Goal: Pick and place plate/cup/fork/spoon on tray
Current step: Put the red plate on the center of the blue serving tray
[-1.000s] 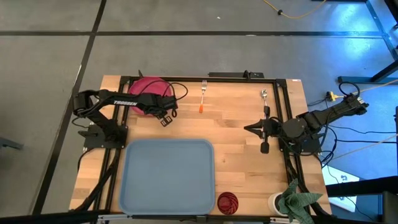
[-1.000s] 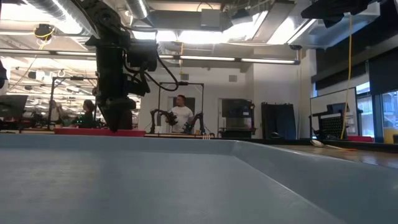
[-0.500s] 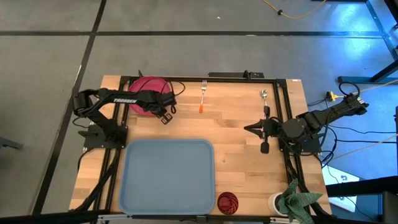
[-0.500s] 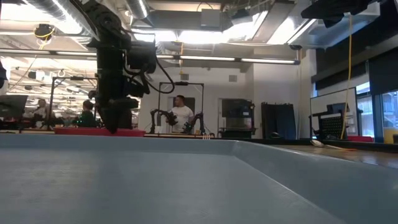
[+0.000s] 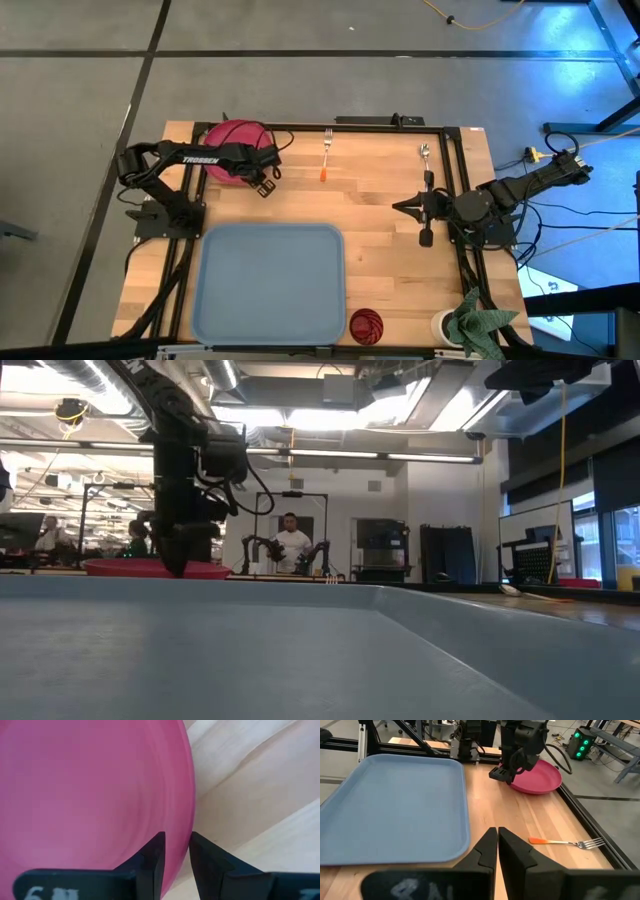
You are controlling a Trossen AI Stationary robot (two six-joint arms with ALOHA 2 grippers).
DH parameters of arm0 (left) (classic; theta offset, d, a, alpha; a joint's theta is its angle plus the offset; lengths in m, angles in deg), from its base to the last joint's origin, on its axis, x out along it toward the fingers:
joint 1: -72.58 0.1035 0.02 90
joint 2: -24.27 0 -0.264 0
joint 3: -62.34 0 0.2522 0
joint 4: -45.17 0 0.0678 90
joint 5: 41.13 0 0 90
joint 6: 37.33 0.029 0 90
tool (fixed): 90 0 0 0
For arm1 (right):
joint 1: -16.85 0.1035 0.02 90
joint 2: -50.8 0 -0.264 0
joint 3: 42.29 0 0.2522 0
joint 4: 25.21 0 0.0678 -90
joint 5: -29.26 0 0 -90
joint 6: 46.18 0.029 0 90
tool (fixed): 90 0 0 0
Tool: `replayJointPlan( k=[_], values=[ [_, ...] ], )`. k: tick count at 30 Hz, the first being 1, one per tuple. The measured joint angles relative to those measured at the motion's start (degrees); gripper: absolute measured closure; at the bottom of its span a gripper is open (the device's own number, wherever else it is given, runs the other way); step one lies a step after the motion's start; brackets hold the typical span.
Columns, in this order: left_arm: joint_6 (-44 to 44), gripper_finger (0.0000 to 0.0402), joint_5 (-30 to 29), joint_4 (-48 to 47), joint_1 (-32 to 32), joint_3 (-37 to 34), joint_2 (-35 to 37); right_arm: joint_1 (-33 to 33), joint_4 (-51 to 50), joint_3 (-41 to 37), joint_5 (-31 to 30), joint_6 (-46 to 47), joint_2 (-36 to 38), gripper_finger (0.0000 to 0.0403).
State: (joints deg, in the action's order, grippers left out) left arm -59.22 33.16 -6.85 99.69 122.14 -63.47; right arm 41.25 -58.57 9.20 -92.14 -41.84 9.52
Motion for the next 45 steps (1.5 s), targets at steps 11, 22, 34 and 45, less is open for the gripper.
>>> replayJointPlan(
  k=[11,22,34,45],
  values=[
    [0.1,0.0321,0.0,4.9,0.0,-3.9,0.0,0.0,0.0,0.0,0.0,0.0,0.0,0.0382],
    [2.2,0.0391,-1.1,5.1,-0.2,-4.0,0.0,0.0,0.0,0.0,0.0,-0.1,0.0,0.0382],
    [2.4,0.0400,-2.7,-5.5,-11.4,4.5,0.0,0.0,0.0,0.0,0.0,-0.1,0.0,0.0382],
    [-3.7,0.0401,-6.8,-19.6,-27.9,17.8,0.0,0.0,0.0,0.0,0.1,-0.1,0.0,0.0382]
  ],
)
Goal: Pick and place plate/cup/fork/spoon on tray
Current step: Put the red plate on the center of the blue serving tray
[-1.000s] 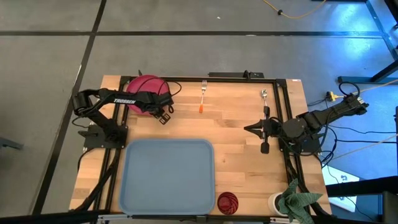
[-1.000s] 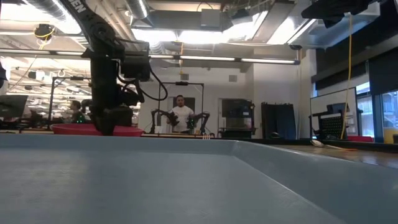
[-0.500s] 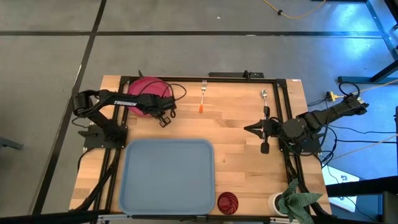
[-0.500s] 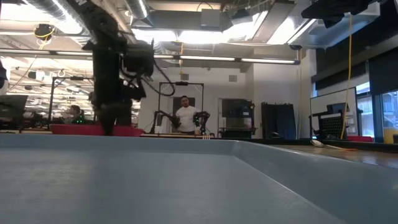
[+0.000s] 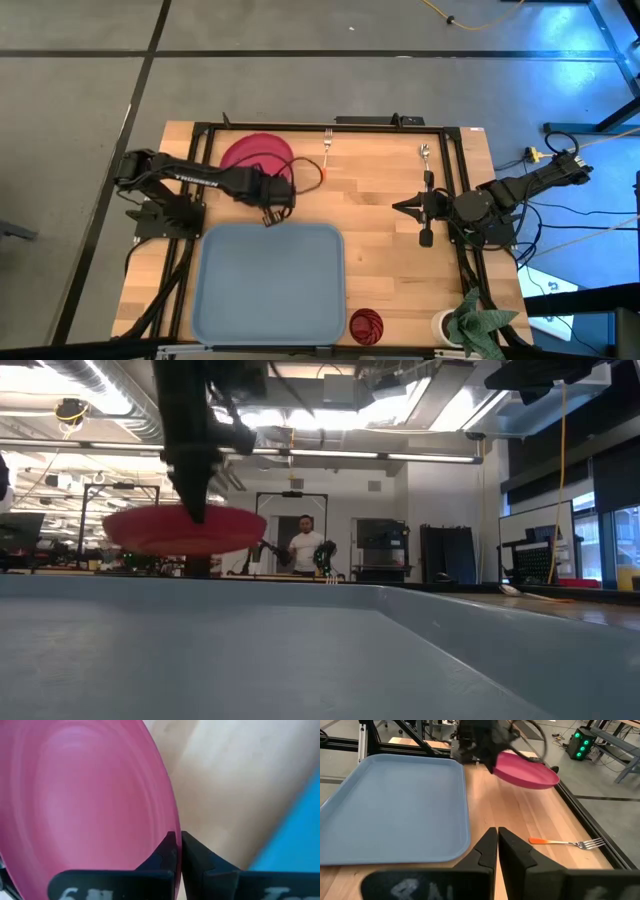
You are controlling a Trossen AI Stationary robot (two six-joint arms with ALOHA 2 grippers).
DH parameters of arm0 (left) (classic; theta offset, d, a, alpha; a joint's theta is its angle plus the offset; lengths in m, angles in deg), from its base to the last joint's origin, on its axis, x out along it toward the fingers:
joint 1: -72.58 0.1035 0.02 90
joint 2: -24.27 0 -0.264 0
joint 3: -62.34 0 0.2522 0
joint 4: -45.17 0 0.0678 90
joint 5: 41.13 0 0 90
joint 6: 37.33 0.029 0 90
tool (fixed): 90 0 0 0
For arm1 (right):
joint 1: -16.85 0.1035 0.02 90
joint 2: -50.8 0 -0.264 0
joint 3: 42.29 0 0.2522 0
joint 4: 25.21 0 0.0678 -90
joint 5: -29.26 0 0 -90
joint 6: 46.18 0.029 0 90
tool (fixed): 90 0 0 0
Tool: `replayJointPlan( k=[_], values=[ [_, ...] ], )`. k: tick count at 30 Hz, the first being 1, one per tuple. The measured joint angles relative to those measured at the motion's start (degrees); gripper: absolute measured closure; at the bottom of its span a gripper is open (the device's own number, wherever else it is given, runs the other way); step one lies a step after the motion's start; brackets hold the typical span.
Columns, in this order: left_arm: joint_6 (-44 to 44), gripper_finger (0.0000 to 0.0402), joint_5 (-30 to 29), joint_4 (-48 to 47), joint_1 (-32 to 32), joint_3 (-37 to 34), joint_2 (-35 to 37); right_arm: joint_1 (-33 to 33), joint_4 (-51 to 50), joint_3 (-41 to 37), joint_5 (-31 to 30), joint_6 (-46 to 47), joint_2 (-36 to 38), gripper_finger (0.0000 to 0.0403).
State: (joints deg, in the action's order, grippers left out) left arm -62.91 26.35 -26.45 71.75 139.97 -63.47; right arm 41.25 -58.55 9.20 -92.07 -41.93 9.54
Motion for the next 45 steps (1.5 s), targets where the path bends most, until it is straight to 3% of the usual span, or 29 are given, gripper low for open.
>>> replayJointPlan(
  k=[14,22,27,34,45],
  values=[
    [-8.9,0.0401,1.7,-3.0,-27.4,2.7,0.0,0.0,0.0,0.0,0.0,0.0,0.0,0.0382],
    [-16.3,0.0401,0.4,5.5,-40.0,2.8,-0.4,0.0,0.0,0.0,0.0,0.0,0.0,0.0382],
    [-17.2,0.0401,0.9,14.4,-43.8,2.9,-6.1,0.0,0.0,0.0,0.0,0.0,0.0,0.0382],
    [-17.1,0.0401,6.9,21.9,-46.0,2.9,-15.6,0.0,0.0,0.0,-0.1,0.0,0.0,0.0382],
    [-17.7,0.0401,9.2,29.4,-46.1,2.8,-17.0,0.0,0.0,0.0,-0.1,0.1,0.0,0.0382]
  ],
)
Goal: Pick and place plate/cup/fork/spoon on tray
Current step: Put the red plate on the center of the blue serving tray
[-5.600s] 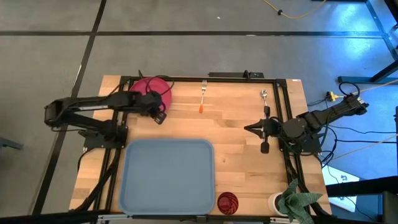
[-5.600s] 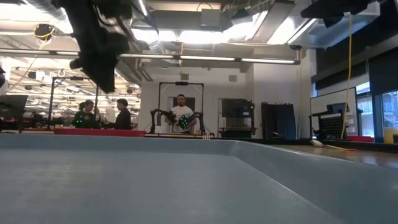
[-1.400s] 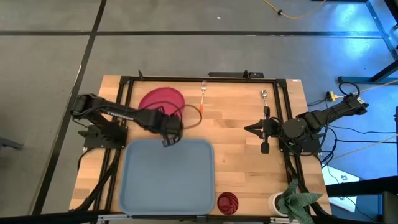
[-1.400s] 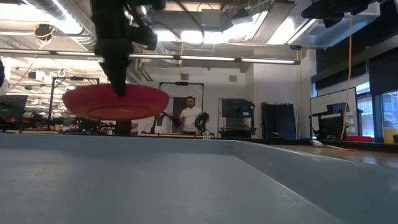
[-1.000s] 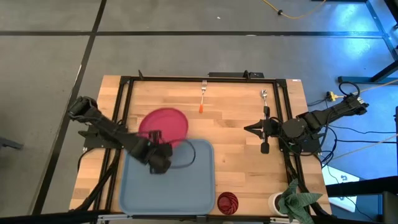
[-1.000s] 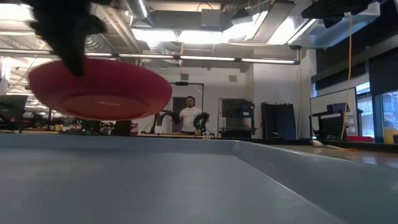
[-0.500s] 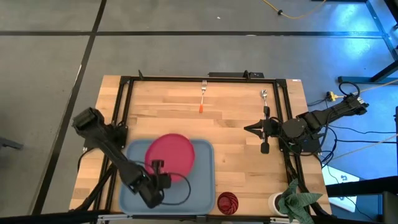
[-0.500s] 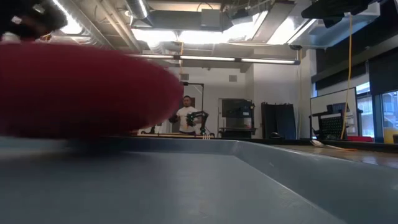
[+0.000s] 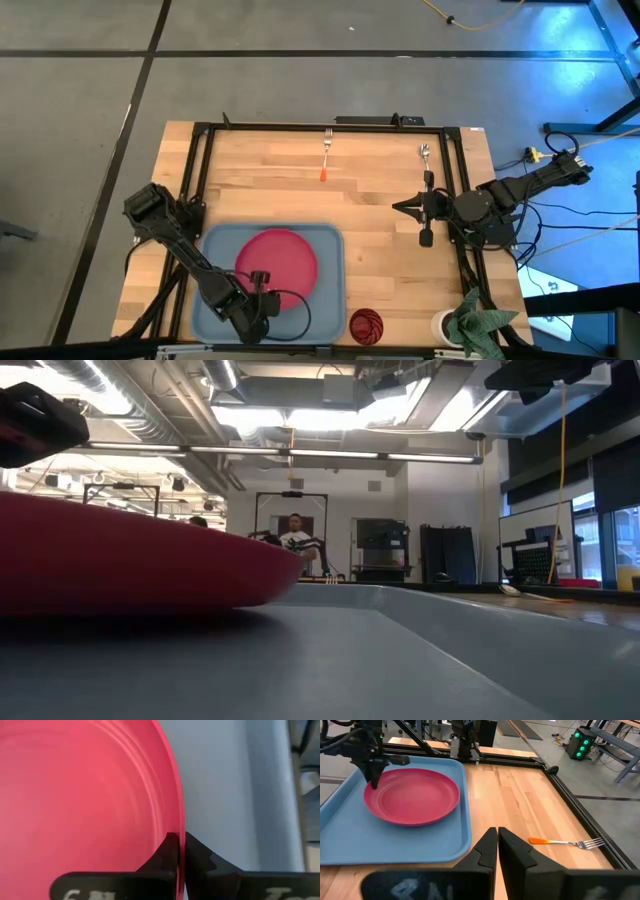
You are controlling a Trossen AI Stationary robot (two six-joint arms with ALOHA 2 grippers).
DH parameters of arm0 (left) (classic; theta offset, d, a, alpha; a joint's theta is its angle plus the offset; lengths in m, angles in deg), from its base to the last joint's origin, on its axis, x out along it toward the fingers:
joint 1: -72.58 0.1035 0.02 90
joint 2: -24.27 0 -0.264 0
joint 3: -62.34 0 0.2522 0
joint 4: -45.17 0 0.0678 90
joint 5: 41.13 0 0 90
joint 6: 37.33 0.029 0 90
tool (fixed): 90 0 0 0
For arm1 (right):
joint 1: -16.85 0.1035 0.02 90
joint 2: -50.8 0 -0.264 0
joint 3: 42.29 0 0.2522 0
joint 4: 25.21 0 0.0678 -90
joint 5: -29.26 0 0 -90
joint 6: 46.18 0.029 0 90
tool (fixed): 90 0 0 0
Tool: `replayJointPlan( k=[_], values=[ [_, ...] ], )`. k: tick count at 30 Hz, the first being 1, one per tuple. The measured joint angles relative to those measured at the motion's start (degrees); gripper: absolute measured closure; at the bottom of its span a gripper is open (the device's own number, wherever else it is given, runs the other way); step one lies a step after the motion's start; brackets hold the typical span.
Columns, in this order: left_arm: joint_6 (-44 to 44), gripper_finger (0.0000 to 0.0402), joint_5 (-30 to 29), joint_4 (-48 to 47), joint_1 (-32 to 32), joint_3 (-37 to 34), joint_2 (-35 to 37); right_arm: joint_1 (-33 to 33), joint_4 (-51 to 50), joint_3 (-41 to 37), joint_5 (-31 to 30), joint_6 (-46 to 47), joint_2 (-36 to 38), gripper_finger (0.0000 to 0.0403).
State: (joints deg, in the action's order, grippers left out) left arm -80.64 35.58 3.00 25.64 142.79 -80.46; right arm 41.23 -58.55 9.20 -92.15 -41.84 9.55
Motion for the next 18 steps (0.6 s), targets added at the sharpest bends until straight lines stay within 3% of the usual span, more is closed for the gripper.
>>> replayJointPlan(
  k=[9,18],
  values=[
    [-0.2,0.0400,2.2,2.4,-0.1,0.0,0.0,0.0,0.0,0.0,0.0,0.0,0.0,0.0382],
    [-6.1,0.0347,1.9,3.5,-0.1,-0.1,0.0,0.0,0.0,0.0,0.0,0.0,0.0,0.0382]
  ],
)
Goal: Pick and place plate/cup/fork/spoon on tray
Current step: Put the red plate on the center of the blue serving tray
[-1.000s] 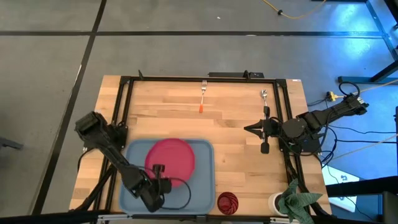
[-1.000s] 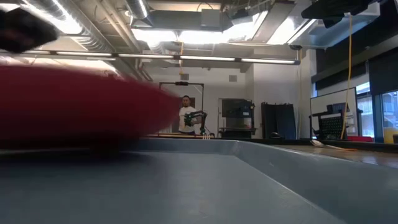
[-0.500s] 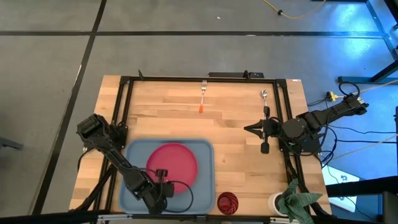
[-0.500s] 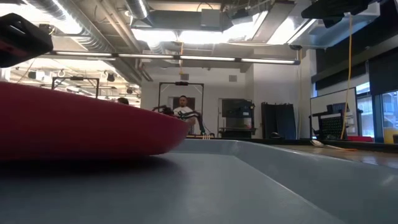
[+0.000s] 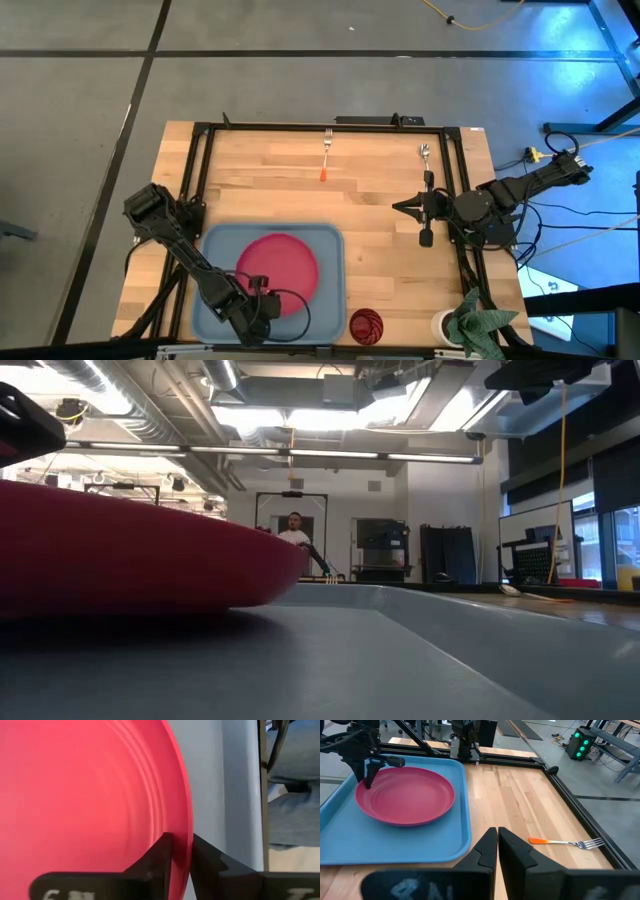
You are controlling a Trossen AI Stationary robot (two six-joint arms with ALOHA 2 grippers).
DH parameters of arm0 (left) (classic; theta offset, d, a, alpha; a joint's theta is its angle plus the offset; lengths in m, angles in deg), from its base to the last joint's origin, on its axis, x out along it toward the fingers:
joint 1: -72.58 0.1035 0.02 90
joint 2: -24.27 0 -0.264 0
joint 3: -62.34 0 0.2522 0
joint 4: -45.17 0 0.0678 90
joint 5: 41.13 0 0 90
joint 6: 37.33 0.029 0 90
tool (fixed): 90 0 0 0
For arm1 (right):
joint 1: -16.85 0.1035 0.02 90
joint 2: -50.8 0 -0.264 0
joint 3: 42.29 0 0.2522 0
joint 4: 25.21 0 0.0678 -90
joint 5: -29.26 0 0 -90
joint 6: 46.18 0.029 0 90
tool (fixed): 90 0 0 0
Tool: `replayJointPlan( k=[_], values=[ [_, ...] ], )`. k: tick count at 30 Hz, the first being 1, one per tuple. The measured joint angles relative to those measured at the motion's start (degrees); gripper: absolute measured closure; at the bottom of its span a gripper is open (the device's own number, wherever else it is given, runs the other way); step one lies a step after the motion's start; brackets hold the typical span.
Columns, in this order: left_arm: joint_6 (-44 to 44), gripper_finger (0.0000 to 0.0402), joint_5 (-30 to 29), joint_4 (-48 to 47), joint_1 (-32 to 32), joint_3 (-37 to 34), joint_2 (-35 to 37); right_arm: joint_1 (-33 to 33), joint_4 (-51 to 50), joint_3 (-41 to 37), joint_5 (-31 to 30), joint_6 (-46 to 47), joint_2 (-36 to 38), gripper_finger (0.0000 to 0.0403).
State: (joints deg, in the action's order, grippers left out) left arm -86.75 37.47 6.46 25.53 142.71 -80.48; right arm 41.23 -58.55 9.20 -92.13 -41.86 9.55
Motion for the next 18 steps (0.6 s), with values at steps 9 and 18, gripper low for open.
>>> replayJointPlan(
  k=[9,18],
  values=[
    [-0.7,0.0337,1.0,3.8,0.1,0.0,0.0,0.0,0.0,0.0,0.0,-0.2,0.0,0.0382],
    [-0.6,0.0336,5.0,4.1,0.2,0.0,0.0,0.0,0.0,0.0,0.0,-0.1,0.0,0.0382]
  ],
)
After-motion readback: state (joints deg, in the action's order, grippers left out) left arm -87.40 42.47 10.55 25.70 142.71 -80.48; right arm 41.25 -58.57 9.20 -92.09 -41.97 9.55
